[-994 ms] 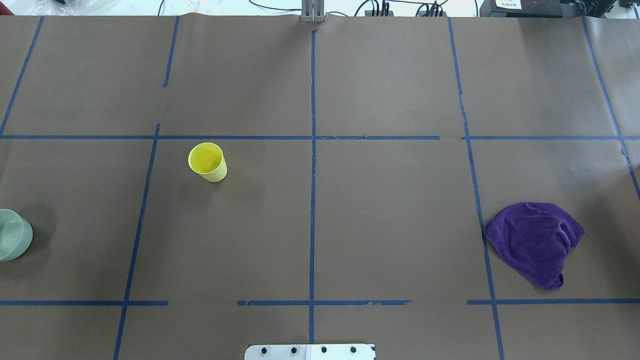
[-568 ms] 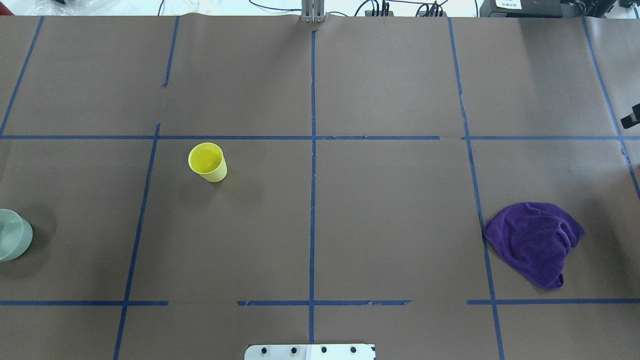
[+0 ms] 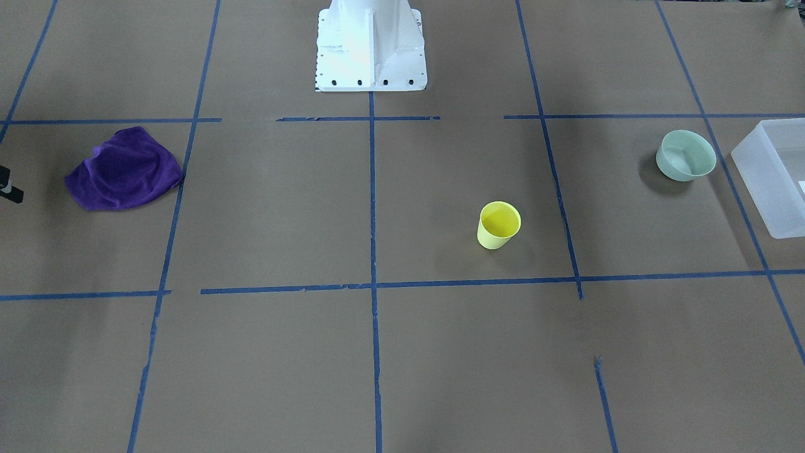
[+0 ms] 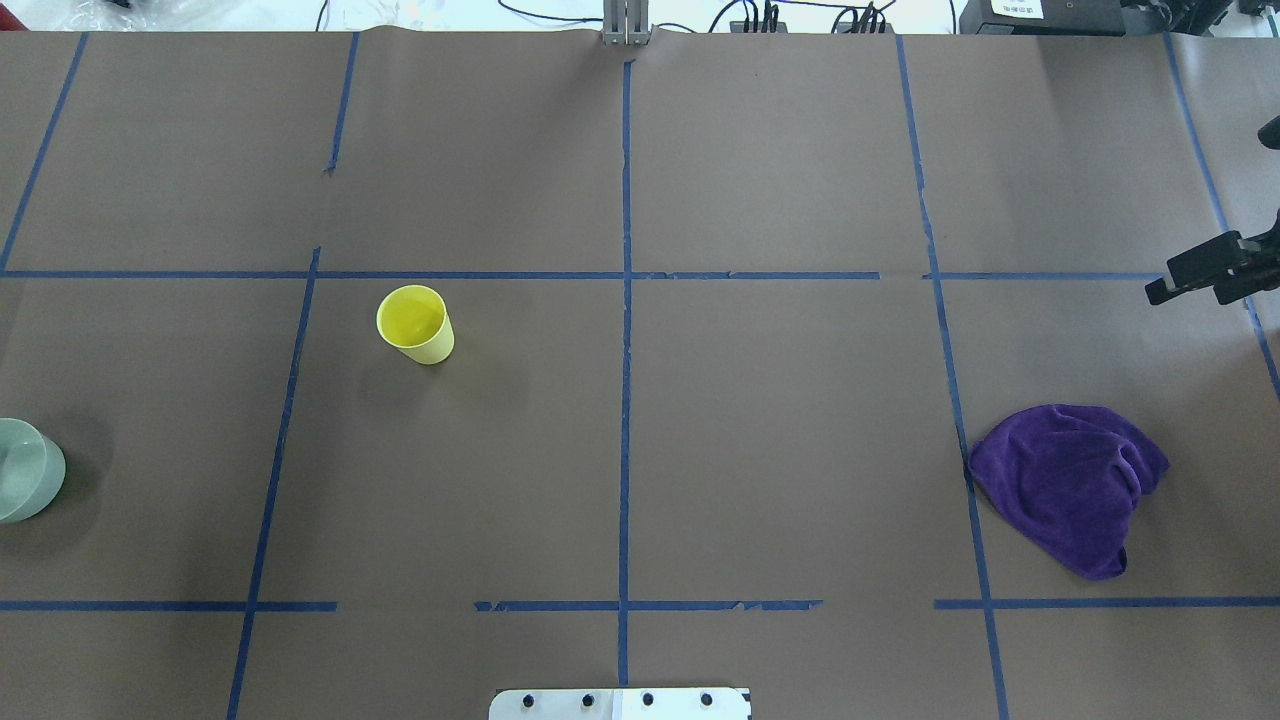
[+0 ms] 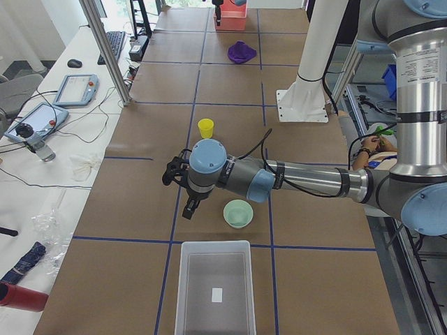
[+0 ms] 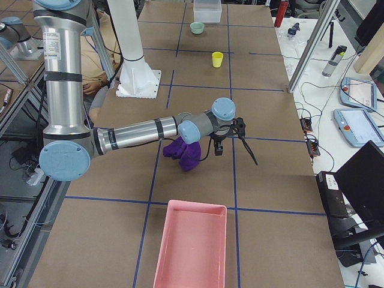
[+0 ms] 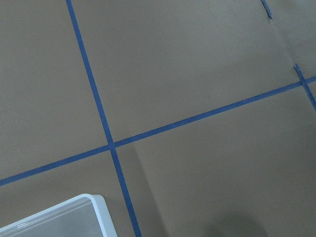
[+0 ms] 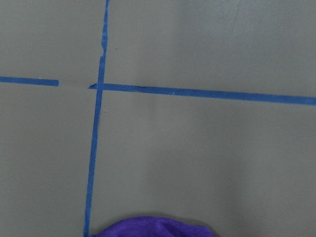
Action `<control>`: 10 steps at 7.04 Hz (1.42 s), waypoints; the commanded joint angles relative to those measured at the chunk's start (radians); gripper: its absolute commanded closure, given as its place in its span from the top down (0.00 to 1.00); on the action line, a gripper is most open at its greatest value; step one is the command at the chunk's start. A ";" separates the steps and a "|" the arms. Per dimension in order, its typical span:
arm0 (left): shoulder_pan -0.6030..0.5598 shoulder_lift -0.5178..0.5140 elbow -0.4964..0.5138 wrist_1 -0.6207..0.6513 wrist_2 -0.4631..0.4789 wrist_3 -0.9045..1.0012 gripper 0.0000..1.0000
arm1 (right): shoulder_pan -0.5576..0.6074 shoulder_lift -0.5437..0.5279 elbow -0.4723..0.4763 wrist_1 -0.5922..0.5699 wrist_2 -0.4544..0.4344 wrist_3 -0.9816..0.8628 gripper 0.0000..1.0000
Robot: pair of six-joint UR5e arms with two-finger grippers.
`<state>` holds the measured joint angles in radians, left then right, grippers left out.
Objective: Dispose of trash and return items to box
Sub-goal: 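Move left gripper toward yellow cup while right gripper moves toward purple cloth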
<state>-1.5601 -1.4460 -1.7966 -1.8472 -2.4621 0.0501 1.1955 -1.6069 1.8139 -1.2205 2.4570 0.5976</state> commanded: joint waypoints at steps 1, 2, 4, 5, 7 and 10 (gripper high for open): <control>0.003 -0.001 -0.004 -0.006 -0.002 -0.001 1.00 | -0.216 -0.079 0.025 0.317 -0.190 0.474 1.00; 0.003 0.001 -0.004 -0.006 -0.003 -0.001 1.00 | -0.258 -0.128 0.025 0.408 -0.228 0.538 1.00; 0.005 0.006 -0.006 -0.006 -0.032 -0.001 1.00 | -0.258 -0.189 0.053 0.417 -0.228 0.553 1.00; 0.005 0.004 -0.015 -0.007 -0.110 -0.007 1.00 | -0.258 -0.183 0.056 0.417 -0.230 0.560 1.00; 0.113 -0.001 -0.036 -0.234 -0.169 -0.326 1.00 | -0.232 -0.177 0.074 0.415 -0.230 0.561 1.00; 0.420 -0.045 -0.024 -0.755 0.004 -0.949 1.00 | -0.131 -0.151 0.074 0.404 -0.176 0.553 1.00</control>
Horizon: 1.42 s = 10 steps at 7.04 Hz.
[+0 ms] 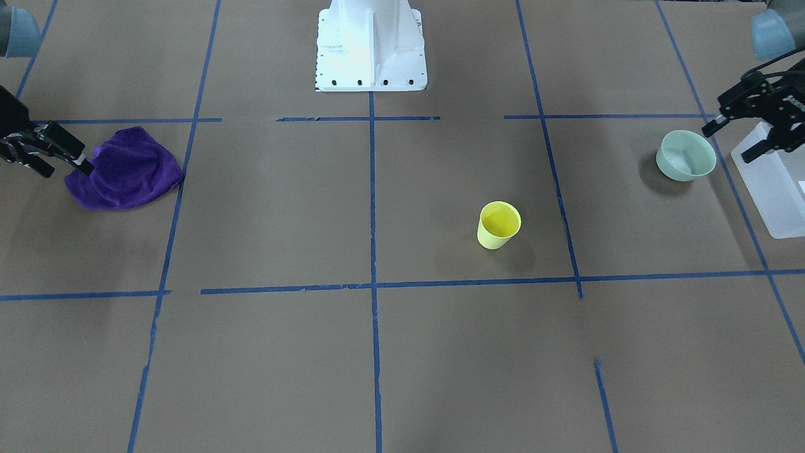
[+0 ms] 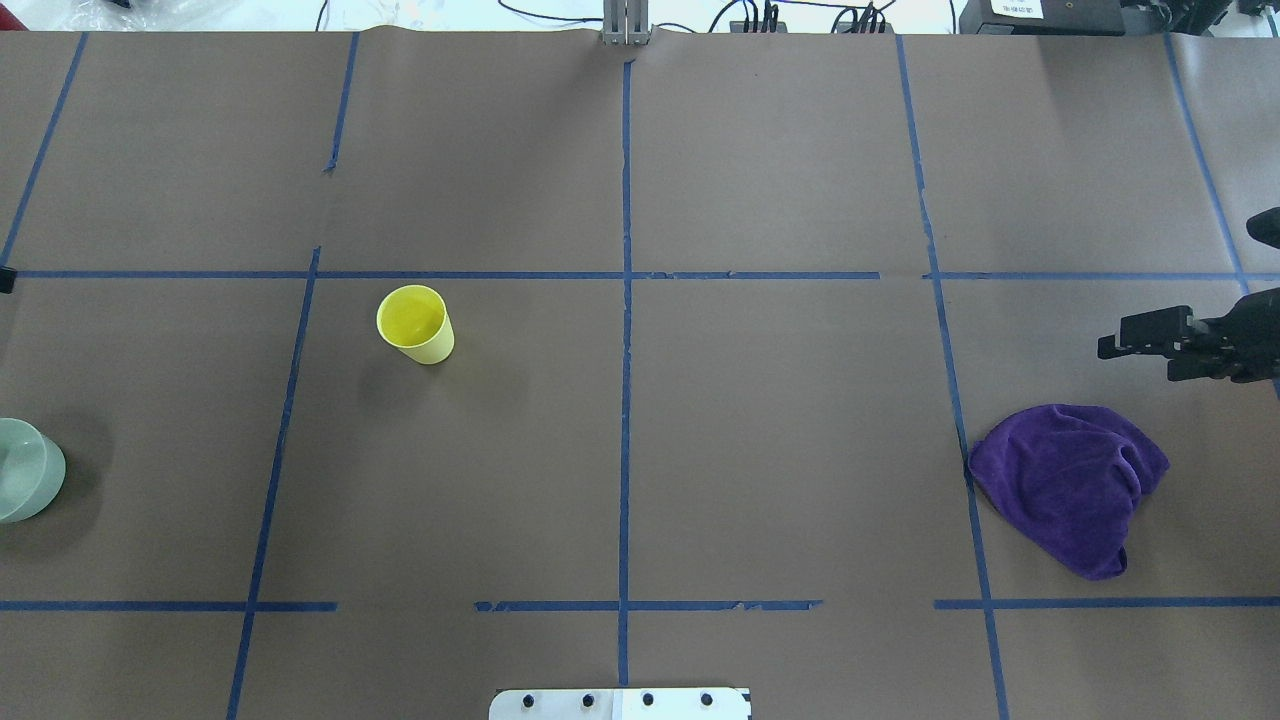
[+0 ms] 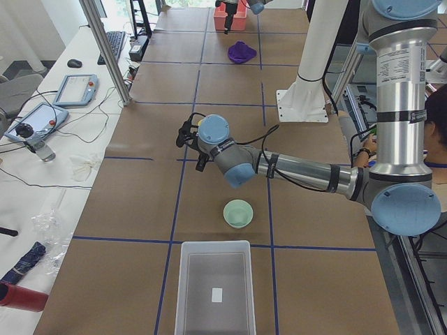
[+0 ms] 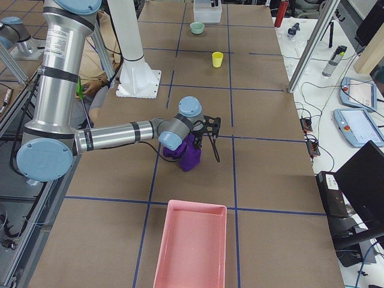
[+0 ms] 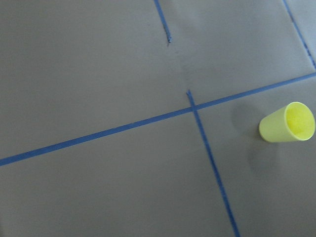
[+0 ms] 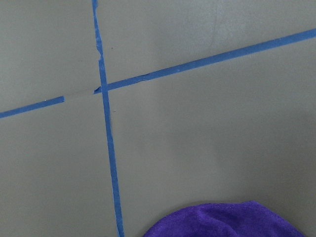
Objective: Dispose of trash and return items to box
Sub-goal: 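Move left gripper toward yellow cup while right gripper moves toward purple cloth, then close left gripper around the yellow cup's rim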
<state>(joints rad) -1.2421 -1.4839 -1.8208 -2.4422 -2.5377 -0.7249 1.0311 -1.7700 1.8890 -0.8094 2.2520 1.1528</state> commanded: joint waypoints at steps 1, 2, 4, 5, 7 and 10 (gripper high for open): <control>0.184 -0.074 -0.009 -0.164 0.149 -0.306 1.00 | 0.044 0.011 -0.001 -0.007 0.032 -0.010 1.00; 0.276 -0.103 -0.003 -0.159 0.277 -0.344 1.00 | 0.046 0.011 -0.002 -0.007 0.032 -0.010 1.00; 0.397 -0.277 0.029 0.092 0.465 -0.347 0.97 | 0.044 0.015 -0.005 -0.005 0.026 -0.010 1.00; 0.398 -0.355 0.043 0.215 0.468 -0.347 0.97 | 0.043 0.018 -0.007 -0.005 0.021 -0.010 1.00; 0.460 -0.476 0.127 0.363 0.564 -0.337 0.97 | 0.043 0.052 -0.040 -0.002 0.024 -0.010 1.00; 0.513 -0.461 0.149 0.367 0.570 -0.337 0.97 | 0.043 0.053 -0.041 -0.002 0.023 -0.010 1.00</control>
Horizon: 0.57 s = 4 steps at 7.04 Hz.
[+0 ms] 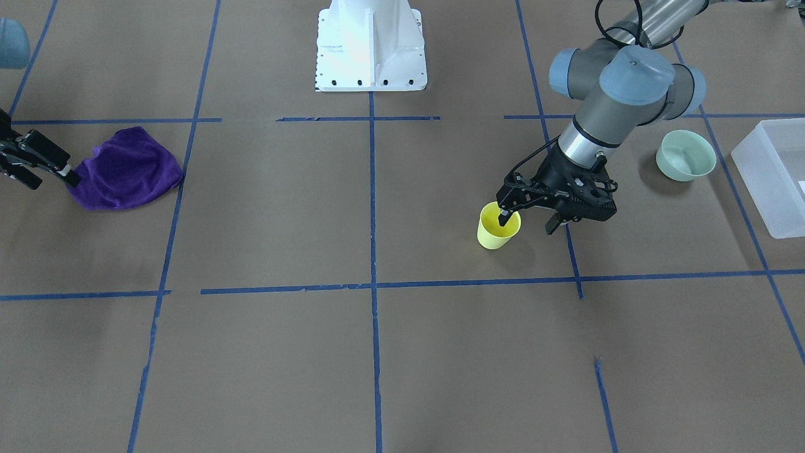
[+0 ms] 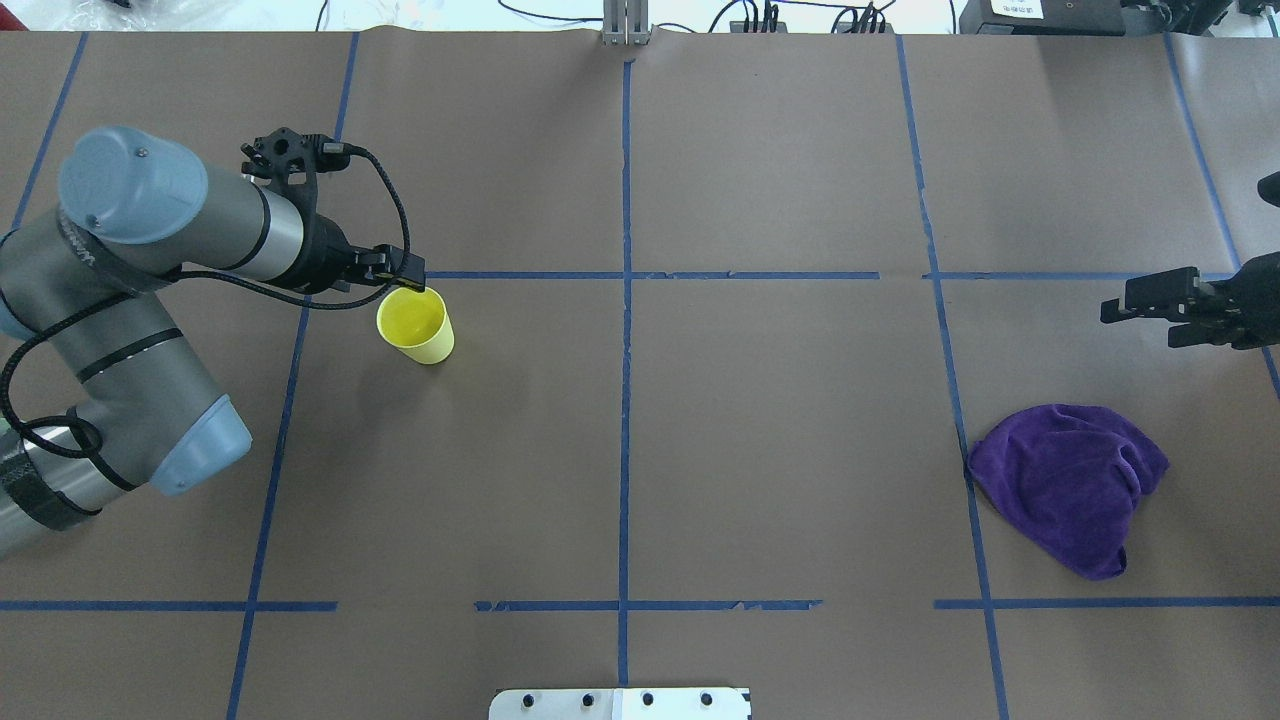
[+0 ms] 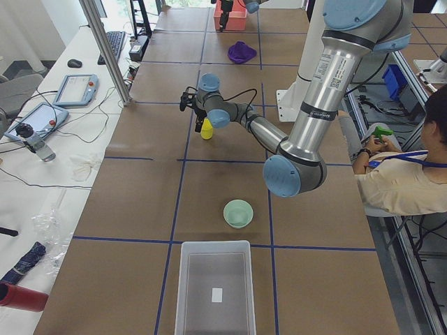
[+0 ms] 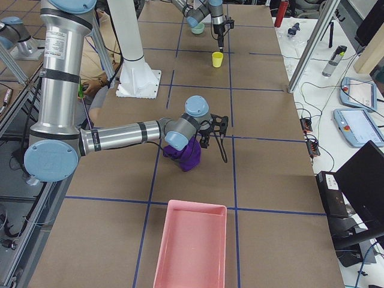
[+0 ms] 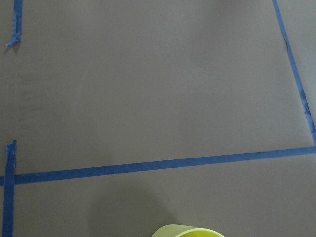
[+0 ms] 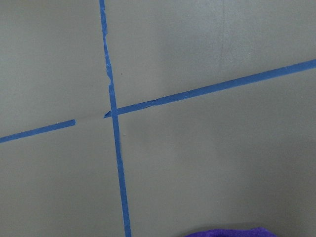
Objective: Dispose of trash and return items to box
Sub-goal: 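Close left gripper around the yellow cup's rim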
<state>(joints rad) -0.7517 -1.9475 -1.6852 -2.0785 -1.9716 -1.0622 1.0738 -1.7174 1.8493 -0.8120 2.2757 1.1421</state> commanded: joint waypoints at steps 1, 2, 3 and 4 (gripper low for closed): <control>0.028 0.001 0.016 0.003 0.002 0.001 0.97 | 0.002 0.001 -0.001 0.004 0.004 0.001 1.00; 0.028 0.007 0.007 0.003 0.000 0.004 0.94 | 0.002 -0.002 0.001 0.005 0.005 0.005 1.00; 0.026 0.015 0.002 0.003 -0.001 0.007 0.93 | 0.003 -0.010 0.004 0.008 0.005 0.011 1.00; 0.026 0.015 0.016 0.002 -0.001 0.008 0.90 | 0.003 -0.014 0.005 0.008 0.005 0.013 1.00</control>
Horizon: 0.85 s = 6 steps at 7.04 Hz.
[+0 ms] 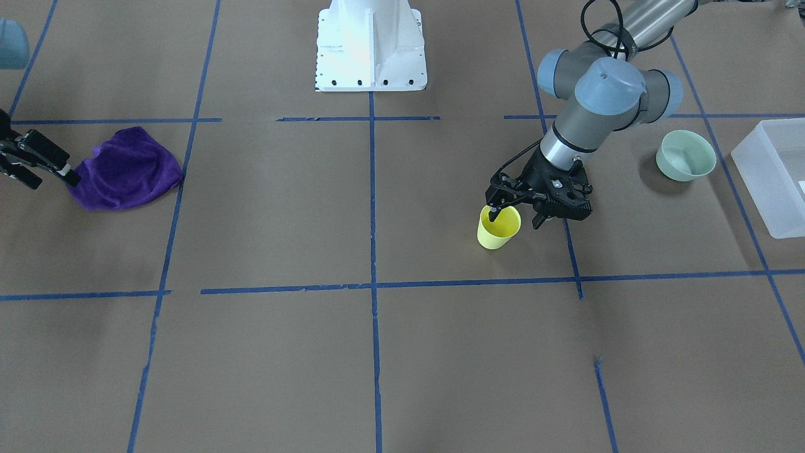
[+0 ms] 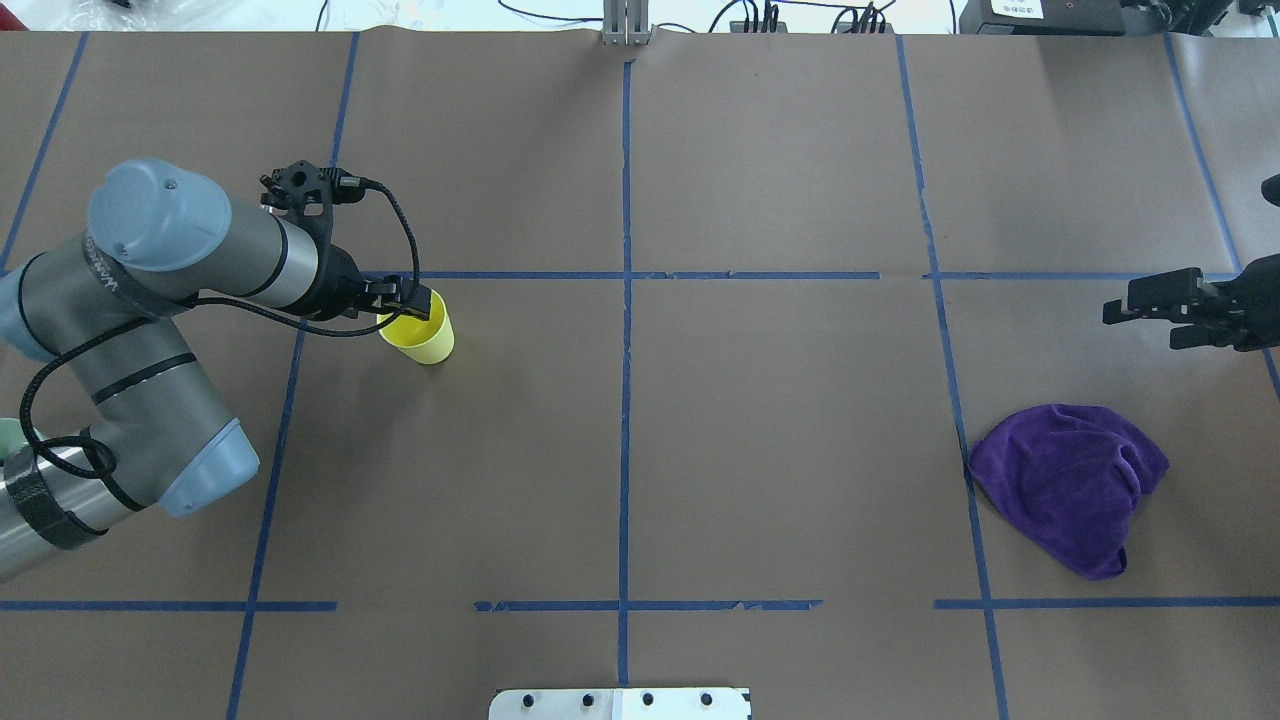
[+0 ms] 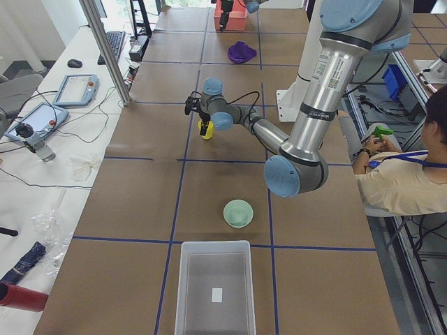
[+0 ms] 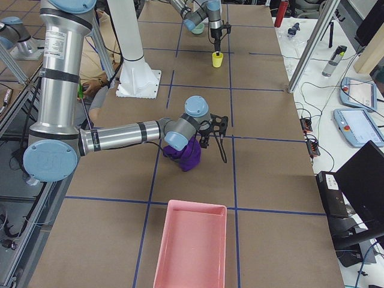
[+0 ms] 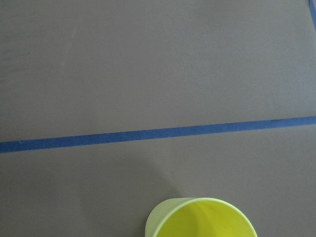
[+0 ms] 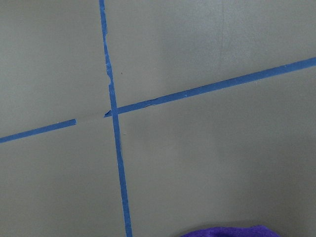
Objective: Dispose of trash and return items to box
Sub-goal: 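Close left gripper around the yellow cup's rim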
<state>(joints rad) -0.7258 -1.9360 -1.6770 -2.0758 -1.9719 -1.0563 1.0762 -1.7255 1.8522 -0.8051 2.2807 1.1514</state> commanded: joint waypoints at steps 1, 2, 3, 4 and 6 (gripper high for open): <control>0.002 0.005 0.010 -0.001 0.001 0.002 0.90 | 0.001 -0.006 -0.002 0.001 -0.001 0.004 1.00; 0.006 0.000 0.017 -0.001 0.002 0.002 0.87 | 0.001 -0.006 -0.002 0.001 -0.001 0.004 1.00; 0.022 0.000 0.031 -0.003 0.002 0.002 0.81 | -0.001 -0.005 -0.004 0.001 -0.003 0.005 1.00; 0.022 -0.009 0.054 -0.004 0.002 0.001 0.72 | -0.001 -0.002 -0.004 0.001 -0.003 0.005 1.00; 0.022 -0.008 0.063 -0.003 0.002 0.013 0.27 | -0.001 0.003 -0.005 0.001 -0.003 0.005 1.00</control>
<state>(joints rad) -0.7048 -1.9429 -1.6218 -2.0802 -1.9697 -1.0510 1.0755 -1.7252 1.8481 -0.8038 2.2780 1.1565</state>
